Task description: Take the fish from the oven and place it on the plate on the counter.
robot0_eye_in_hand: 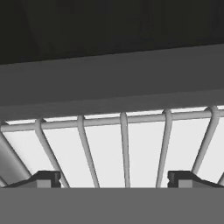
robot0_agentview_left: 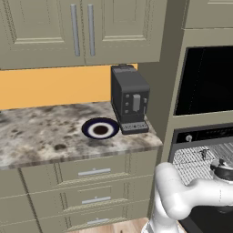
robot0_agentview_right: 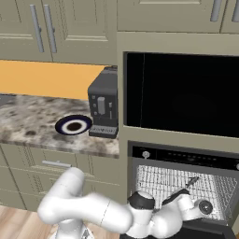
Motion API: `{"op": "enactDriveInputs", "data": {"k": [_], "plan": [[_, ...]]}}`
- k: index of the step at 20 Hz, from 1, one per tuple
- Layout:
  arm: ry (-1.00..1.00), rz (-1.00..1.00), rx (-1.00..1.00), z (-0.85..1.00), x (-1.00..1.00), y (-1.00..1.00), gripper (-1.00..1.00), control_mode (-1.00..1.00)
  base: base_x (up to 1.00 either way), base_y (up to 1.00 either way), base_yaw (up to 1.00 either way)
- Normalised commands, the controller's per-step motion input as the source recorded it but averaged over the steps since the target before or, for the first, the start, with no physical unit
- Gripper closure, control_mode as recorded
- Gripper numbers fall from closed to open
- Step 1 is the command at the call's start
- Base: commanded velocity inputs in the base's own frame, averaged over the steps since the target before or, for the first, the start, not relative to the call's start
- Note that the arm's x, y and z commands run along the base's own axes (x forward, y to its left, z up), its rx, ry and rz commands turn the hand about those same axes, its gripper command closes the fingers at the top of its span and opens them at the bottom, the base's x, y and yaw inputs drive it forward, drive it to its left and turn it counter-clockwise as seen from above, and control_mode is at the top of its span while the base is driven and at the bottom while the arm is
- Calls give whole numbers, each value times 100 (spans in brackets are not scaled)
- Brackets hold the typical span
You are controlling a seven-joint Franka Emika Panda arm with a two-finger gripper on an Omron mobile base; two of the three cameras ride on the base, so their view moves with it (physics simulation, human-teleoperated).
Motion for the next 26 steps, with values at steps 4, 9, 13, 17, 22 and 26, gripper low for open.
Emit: {"op": "enactDriveInputs", "data": {"k": [4,9,13,17,22,26], "plan": [[1,13,1,-100,-100,10,-100,-100,0,0,0],[4,14,0,-100,-100,9,-100,-100,0,0,0],[6,13,0,-100,-100,14,-100,-100,0,0,0],[4,13,0,-100,-100,17,-100,-100,0,0,0],[0,11,2,-100,-100,15,-100,-100,0,0,0],[0,8,5,-100,-100,12,-100,-100,0,0,0]]}}
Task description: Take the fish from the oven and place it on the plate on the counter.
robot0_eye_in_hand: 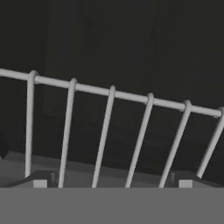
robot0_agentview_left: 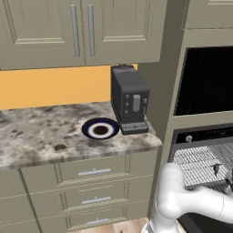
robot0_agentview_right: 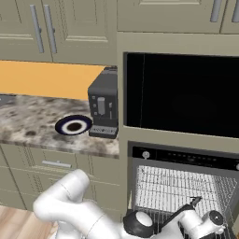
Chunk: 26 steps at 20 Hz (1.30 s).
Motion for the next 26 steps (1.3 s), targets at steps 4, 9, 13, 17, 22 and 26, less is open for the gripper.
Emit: {"op": "enactDriveInputs", "data": {"k": [4,9,13,17,22,26], "plan": [[0,7,6,-100,-100,10,-100,-100,0,0,0],[1,7,7,-100,-100,5,-100,-100,0,0,0],[2,8,5,-100,-100,0,-100,-100,0,0,0],[3,8,2,-100,-100,0,-100,-100,0,0,0],[2,9,3,-80,-100,0,-100,-100,0,0,0],[-20,12,1,31,-89,0,-100,-100,0,0,0]]}}
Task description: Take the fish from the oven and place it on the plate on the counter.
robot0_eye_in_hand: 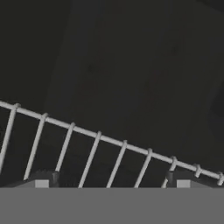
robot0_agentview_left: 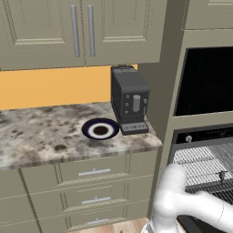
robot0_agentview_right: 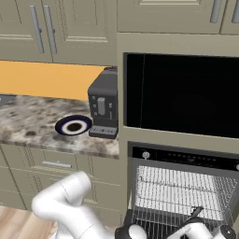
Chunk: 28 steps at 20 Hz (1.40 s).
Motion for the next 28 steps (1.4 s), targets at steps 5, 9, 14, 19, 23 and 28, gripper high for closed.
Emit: {"op": "enactDriveInputs", "data": {"k": [5,9,14,19,23,28], "plan": [[-38,16,0,84,-43,0,-100,-100,0,0,0],[-30,21,-2,99,-22,0,-100,-100,0,0,0],[-12,34,-13,99,-3,12,-100,-100,0,0,0],[-4,42,-17,85,7,11,-100,-100,0,0,0],[-2,42,-15,71,6,0,-100,-100,0,0,0],[0,40,-20,31,26,0,-100,-100,0,0,0]]}}
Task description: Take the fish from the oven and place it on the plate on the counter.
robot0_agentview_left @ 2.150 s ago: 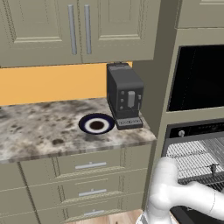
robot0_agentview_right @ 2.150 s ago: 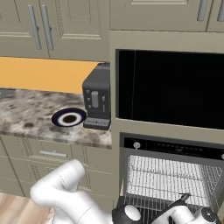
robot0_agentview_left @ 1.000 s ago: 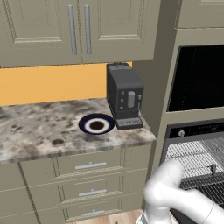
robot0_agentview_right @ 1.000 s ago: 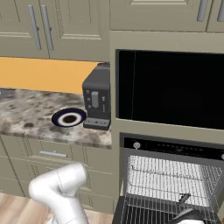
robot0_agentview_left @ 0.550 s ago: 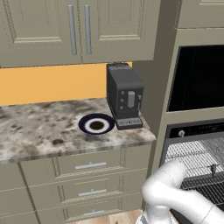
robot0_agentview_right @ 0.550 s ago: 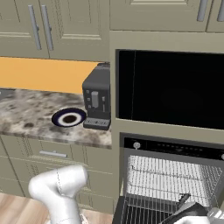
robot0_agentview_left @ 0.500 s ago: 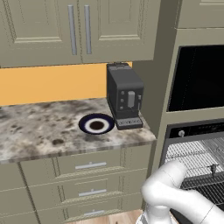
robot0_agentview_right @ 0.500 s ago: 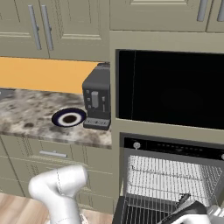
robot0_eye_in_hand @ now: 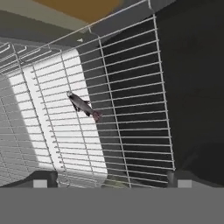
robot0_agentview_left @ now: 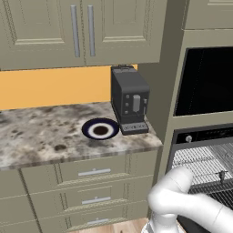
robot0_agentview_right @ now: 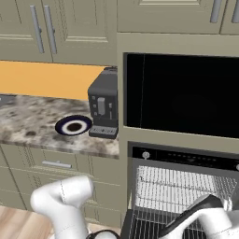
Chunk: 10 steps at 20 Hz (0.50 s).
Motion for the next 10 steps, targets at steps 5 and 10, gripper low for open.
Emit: {"op": "enactDriveInputs", "data": {"k": [5,10], "plan": [[-2,24,-26,-1,3,0,-100,-100,0,0,0],[0,10,-23,-26,1,20,-100,-100,0,0,0]]}}
